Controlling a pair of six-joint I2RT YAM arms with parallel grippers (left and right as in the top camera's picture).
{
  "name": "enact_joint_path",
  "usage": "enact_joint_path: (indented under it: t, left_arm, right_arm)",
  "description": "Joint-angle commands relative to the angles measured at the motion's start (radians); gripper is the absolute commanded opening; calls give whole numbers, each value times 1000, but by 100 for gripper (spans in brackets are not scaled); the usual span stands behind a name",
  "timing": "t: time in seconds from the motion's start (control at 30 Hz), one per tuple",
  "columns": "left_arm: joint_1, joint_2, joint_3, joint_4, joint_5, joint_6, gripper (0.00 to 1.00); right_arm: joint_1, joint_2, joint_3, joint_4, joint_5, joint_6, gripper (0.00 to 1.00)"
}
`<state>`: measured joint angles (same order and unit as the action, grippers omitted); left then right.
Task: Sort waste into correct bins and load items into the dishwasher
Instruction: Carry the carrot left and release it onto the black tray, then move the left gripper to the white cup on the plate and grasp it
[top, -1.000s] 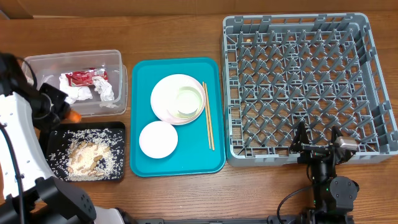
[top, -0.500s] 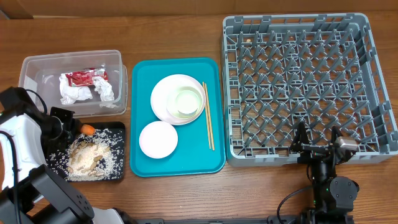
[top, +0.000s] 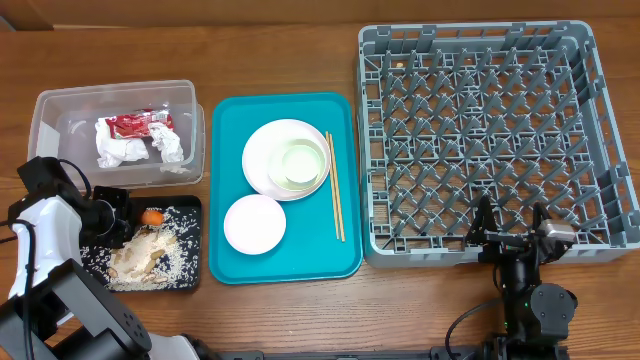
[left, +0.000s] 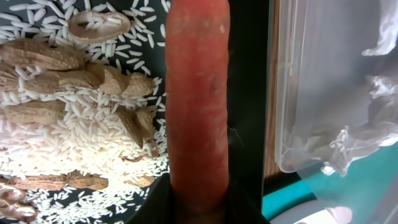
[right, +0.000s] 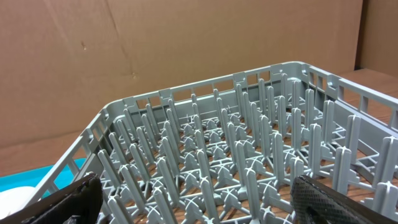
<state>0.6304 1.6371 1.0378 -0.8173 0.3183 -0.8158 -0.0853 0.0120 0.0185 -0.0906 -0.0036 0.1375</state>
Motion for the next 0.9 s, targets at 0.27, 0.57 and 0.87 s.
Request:
enact_joint_path:
  t: [0.27,0.57,0.87]
  left_arm:
    - [7,-12,-4,3,-11,-25,38]
    - [35,-17,58,1,74,91,45]
    - [-40,-108,330,-224,97,304,46]
  right_arm:
    - [-4,-9,-11,7,-6,-4,100]
    - [-4,-9,-11,7,-6,-4,100]
    - [-4,-9,-11,7,-6,-4,100]
